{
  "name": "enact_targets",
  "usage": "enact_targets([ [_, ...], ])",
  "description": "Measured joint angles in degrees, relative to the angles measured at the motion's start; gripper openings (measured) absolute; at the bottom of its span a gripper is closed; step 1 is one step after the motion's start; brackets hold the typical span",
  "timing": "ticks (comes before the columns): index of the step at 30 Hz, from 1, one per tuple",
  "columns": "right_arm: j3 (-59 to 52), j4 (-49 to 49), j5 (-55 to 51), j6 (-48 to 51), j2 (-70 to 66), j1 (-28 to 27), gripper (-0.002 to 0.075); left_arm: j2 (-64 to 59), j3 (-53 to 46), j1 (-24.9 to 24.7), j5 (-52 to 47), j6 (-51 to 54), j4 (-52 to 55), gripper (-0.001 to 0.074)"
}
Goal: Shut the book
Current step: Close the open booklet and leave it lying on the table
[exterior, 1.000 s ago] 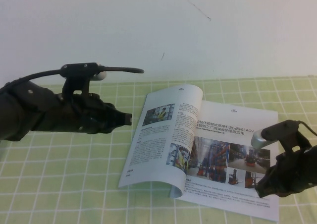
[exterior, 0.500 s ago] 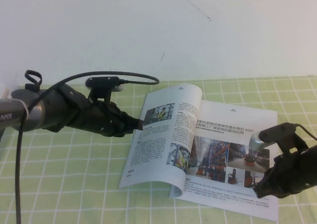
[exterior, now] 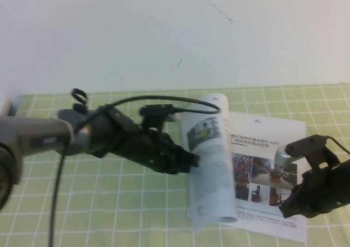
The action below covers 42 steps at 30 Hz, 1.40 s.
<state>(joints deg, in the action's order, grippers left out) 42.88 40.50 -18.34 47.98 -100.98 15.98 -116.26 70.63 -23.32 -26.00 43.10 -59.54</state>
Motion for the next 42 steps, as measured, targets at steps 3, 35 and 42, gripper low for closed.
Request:
enact_targets([
  [3,0.0,0.0,0.6,0.0,0.0,0.0,-0.0003,0.0,0.3,-4.1,-1.8,4.5,-5.2,-0.0004],
  [35,1.1,-31.1,-22.2,-10.7,49.5,-17.6,-0.0003,29.9,15.2,6.5,-17.9,-28.4,51.3,-0.0004],
  [42,-6.2,-27.0,-22.1,-10.7,65.3,-17.6,-0.0003,52.8,-3.1,6.7,-7.4,-29.3,53.8,-0.0004],
])
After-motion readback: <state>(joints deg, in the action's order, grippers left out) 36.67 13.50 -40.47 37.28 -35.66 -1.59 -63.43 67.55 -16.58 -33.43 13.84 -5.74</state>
